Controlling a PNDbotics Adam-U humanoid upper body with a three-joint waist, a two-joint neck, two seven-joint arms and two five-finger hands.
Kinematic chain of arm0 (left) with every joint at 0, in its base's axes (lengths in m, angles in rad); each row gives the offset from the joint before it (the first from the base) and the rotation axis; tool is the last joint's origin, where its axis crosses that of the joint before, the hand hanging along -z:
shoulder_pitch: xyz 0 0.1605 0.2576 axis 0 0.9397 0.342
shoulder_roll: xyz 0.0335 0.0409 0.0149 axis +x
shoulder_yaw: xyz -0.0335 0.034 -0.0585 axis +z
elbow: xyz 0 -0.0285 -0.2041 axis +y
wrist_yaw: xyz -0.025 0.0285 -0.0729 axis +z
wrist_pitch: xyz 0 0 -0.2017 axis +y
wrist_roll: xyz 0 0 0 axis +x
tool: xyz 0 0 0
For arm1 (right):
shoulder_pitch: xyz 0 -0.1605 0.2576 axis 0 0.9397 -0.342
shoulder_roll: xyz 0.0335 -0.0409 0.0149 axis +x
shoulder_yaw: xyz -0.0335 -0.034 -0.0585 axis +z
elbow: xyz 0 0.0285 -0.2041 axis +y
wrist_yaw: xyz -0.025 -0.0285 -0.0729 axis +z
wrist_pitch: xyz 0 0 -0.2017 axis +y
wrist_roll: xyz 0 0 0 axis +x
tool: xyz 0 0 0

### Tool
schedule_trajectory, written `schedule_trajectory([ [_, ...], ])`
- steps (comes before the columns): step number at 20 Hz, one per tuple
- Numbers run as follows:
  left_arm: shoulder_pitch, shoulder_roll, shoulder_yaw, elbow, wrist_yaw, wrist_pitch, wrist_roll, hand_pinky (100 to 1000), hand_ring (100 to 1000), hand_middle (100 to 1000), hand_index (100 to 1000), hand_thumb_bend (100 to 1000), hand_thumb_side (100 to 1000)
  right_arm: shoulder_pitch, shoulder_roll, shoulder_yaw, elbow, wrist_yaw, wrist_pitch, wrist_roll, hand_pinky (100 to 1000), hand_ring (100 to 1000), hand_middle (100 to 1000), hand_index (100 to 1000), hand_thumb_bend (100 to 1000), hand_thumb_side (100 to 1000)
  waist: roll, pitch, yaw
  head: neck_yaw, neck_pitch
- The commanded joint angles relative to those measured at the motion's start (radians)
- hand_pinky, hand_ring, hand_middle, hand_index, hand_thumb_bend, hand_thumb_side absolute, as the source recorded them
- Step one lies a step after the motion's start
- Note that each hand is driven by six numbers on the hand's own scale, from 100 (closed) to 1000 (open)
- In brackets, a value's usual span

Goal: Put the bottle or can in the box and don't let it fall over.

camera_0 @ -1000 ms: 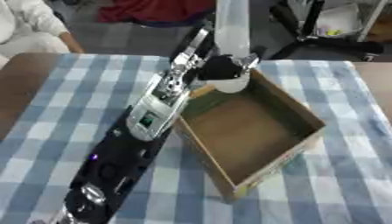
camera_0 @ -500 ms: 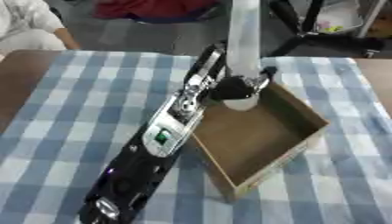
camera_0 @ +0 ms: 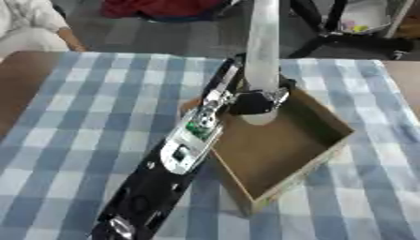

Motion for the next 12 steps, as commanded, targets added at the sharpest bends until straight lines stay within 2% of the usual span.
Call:
schedule_trajectory([
  [1, -0.011, 0.000, 0.001, 0.004, -0.039, -0.009, -0.036, 958, 615, 736, 781, 848, 100, -0.008, -0.011, -0.009, -0.011, 0.005, 0.000, -0.005, 829, 899, 1000, 851, 100, 765, -0.004, -0.017, -0.001, 0.001, -0.013],
  [2, -0.009, 0.001, 0.002, 0.012, -0.064, -0.010, -0.049, 961, 621, 744, 828, 880, 113, -0.008, -0.011, -0.010, -0.012, 0.005, -0.001, -0.006, 829, 899, 1000, 851, 100, 764, -0.004, -0.018, -0.001, 0.001, -0.012],
  [3, -0.007, 0.001, 0.004, 0.020, -0.088, -0.012, -0.060, 961, 621, 744, 828, 880, 113, -0.007, -0.012, -0.010, -0.012, 0.004, -0.001, -0.007, 829, 899, 1000, 851, 100, 764, -0.004, -0.018, 0.000, 0.001, -0.011],
  [4, -0.005, 0.003, 0.005, 0.029, -0.116, -0.013, -0.072, 969, 634, 759, 913, 930, 250, -0.007, -0.013, -0.011, -0.013, 0.004, -0.001, -0.008, 829, 899, 1000, 851, 100, 762, -0.004, -0.019, 0.001, -0.001, -0.009],
  [6, 0.000, 0.006, 0.006, 0.044, -0.172, -0.017, -0.092, 970, 640, 764, 936, 977, 360, -0.005, -0.015, -0.013, -0.014, 0.002, -0.002, -0.010, 829, 899, 1000, 851, 100, 761, -0.003, -0.021, 0.004, -0.004, -0.005],
  [12, 0.014, 0.020, 0.015, 0.056, -0.243, -0.025, -0.118, 964, 637, 757, 928, 978, 393, 0.001, -0.019, -0.016, -0.012, 0.000, -0.001, -0.014, 829, 899, 1000, 851, 100, 761, -0.001, -0.030, 0.013, -0.015, 0.004],
])
